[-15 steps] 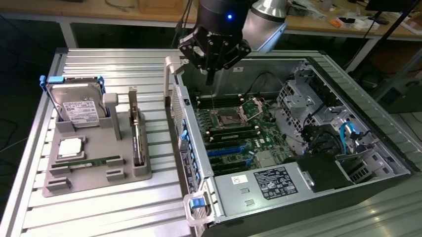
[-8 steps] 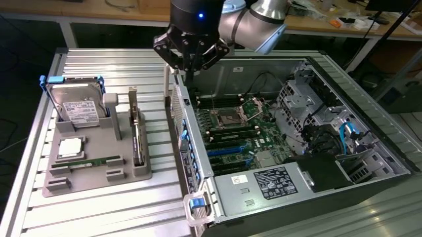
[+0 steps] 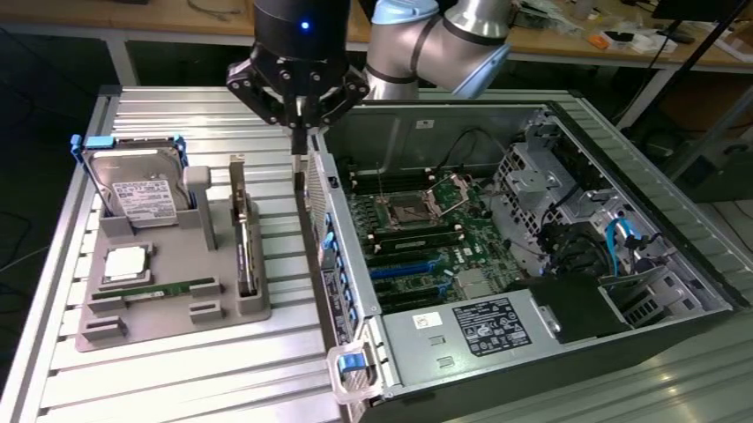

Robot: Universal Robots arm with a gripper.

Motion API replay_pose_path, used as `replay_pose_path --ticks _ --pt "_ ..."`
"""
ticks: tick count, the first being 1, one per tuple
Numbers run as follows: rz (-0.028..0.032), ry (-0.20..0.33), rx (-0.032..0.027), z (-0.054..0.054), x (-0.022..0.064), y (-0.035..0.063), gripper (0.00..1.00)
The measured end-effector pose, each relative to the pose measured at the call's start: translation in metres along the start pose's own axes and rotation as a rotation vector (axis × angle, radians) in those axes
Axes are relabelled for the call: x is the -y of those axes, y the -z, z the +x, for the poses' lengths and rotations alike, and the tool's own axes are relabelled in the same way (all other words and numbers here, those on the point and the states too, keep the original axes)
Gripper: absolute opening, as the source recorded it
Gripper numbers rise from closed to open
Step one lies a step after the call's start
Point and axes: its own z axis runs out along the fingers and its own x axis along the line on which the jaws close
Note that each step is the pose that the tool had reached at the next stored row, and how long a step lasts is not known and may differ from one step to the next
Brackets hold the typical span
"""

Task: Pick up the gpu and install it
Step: 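Reach for the gpu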

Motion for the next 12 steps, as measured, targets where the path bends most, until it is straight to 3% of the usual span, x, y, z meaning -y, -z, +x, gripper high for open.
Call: replay_pose_path --ticks 12 --pt "-0.0071 0.000 -0.0005 0.050 0.0039 0.0007 0.11"
